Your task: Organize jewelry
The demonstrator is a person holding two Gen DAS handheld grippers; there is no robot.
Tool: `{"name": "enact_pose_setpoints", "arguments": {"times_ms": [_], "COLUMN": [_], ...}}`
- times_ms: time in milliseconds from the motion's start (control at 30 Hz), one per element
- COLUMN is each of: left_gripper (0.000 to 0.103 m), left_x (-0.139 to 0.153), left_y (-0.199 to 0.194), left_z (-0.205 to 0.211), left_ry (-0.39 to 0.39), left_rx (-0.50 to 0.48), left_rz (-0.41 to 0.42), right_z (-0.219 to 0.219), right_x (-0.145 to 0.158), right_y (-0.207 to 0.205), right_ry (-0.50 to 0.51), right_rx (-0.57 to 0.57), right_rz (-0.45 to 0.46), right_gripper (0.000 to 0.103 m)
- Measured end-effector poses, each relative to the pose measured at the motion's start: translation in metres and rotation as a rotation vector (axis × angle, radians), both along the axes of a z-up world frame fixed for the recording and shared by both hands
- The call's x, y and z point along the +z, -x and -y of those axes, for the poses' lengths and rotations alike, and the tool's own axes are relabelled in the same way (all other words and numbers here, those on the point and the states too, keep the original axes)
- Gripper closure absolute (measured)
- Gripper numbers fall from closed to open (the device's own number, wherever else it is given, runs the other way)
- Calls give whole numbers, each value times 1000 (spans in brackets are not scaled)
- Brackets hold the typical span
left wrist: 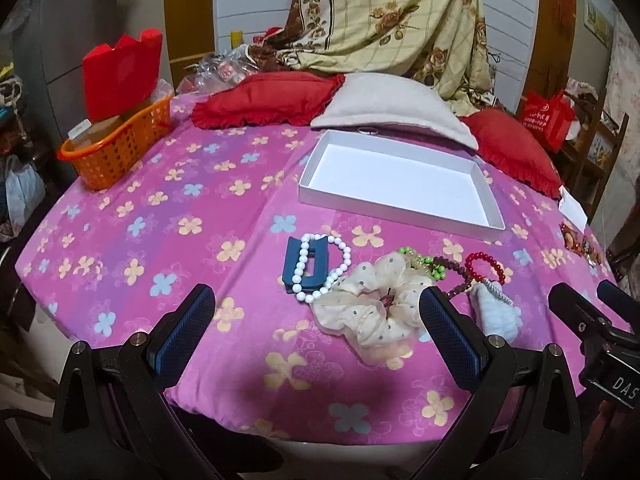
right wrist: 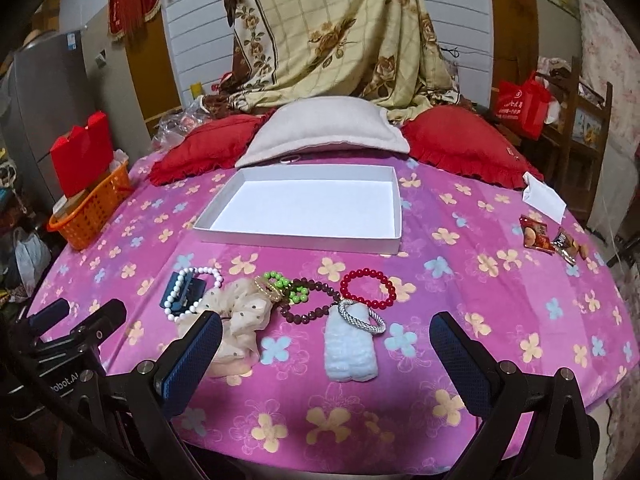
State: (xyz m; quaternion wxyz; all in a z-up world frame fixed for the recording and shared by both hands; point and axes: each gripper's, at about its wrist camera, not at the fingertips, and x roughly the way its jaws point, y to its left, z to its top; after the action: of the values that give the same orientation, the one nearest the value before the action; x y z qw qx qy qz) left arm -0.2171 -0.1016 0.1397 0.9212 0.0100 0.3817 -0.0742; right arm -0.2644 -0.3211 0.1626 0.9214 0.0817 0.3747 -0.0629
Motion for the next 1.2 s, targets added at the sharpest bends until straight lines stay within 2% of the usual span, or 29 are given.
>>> {"name": "enact_pose_setpoints", "arguments": {"times_ms": [500, 1200], "left_gripper": [1, 1], "left_x": [5, 1], "left_y": [9, 7], "left_z": [1, 2], "left_ry": [-12, -24], "left_rx": [14, 5], "left_rz": [14, -8], "right_z": [-2, -3], "right_x": [2, -2], "right_y": [7, 3], "right_ry": [4, 2], "right_rx": [-2, 1], "right_rz": [-1, -21], "right_gripper": [0, 0]}}
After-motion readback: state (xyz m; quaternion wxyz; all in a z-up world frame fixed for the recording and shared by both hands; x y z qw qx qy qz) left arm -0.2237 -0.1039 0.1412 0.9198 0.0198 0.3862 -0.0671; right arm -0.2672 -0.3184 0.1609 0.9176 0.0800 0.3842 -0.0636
